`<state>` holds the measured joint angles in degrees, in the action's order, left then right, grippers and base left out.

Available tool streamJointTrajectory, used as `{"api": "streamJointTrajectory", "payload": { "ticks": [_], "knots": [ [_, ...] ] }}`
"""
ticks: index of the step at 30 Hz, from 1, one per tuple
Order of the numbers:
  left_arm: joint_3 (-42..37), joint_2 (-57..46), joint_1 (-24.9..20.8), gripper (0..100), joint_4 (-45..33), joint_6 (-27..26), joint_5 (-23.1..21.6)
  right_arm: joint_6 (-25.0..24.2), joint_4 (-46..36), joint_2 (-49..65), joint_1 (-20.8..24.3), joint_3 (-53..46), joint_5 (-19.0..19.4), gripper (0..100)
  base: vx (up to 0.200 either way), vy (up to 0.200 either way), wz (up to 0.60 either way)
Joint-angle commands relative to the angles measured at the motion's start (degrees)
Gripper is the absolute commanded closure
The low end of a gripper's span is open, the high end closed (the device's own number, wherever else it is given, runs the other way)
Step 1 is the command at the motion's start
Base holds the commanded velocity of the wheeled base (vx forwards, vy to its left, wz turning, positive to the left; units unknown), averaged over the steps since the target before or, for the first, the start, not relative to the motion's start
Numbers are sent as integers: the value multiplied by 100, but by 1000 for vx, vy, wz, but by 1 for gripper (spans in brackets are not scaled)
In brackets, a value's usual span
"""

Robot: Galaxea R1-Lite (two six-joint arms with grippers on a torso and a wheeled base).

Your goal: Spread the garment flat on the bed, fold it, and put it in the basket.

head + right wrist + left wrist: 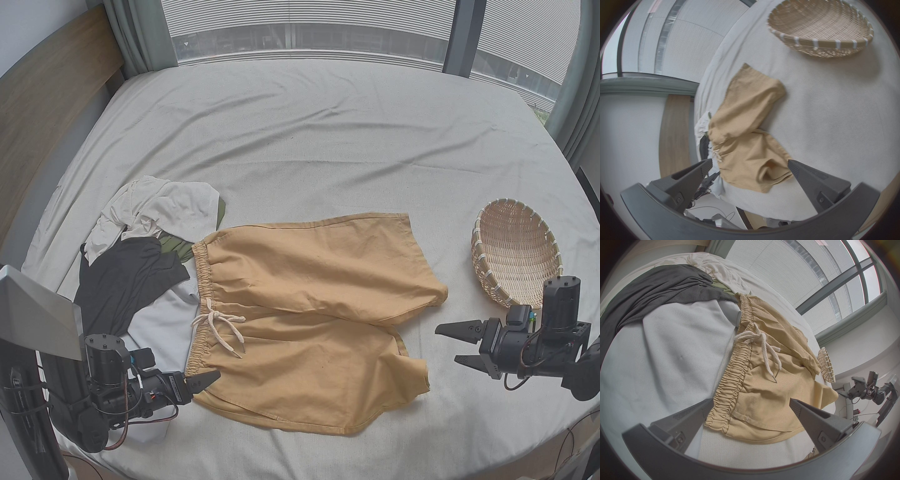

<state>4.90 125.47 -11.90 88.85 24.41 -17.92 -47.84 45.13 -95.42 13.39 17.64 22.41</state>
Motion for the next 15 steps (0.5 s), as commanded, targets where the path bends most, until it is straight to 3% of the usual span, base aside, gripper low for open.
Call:
{"api": "streamJointTrajectory", "payload": {
  "ticks": [1, 5, 15],
  "knots": [
    [-7, -22, 3, 0, 1, 3, 8, 2, 5, -1199, -372, 108, 18, 0, 0, 0, 0],
    [-33, -40, 3, 0, 1, 3, -1, -384, 22, -1788, -337, 249, 36, 0, 0, 0, 0],
    [-51, -75, -6, 0, 1, 3, 8, -428, -277, -2183, -214, 618, 27, 0, 0, 0, 0]
  ]
}}
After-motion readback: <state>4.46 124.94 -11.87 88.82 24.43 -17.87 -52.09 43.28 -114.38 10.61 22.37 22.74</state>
